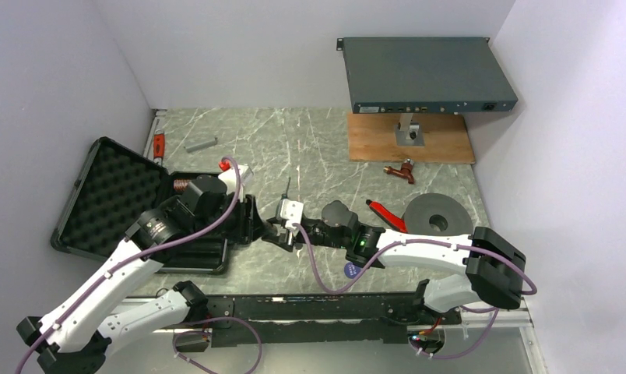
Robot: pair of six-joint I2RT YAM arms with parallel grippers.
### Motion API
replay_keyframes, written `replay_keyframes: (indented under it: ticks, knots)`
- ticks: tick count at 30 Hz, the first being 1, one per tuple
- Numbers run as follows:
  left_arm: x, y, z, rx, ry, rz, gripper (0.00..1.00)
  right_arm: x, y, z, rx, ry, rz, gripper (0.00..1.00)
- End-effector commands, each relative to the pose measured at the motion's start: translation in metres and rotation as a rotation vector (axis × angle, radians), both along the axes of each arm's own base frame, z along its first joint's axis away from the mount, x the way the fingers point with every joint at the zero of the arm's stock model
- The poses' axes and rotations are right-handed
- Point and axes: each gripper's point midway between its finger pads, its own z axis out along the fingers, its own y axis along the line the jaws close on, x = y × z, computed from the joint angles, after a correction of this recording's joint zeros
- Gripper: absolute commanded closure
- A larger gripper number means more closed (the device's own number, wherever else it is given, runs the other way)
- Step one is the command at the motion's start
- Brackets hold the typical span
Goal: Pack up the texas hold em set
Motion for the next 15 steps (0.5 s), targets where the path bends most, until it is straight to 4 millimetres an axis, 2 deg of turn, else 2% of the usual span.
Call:
replay_keyframes:
  ticks: [1, 3, 5, 8, 15]
  knots:
    - [0.008, -0.001, 0.027, -0.067, -0.093, 0.023, 0.35, -0.002, 0.007, 0.034, 0.073, -0.043, 0.016, 0.92]
    - [0.007, 0.007, 0.034, -0.063, -0.121, 0.042, 0.14, -0.003, 0.007, 0.036, 0.074, -0.039, 0.016, 0.94]
    - [0.007, 0.017, 0.04, -0.045, -0.152, 0.07, 0.03, -0.002, 0.007, 0.039, 0.08, -0.027, 0.011, 0.96]
    - [0.006, 0.036, 0.049, 0.002, -0.188, 0.108, 0.0, -0.003, 0.011, 0.04, 0.069, -0.013, 0.02, 1.0]
    - [0.003, 0.095, 0.06, 0.171, -0.279, 0.254, 0.0, 0.02, 0.03, 0.032, -0.01, 0.035, -0.059, 1.0]
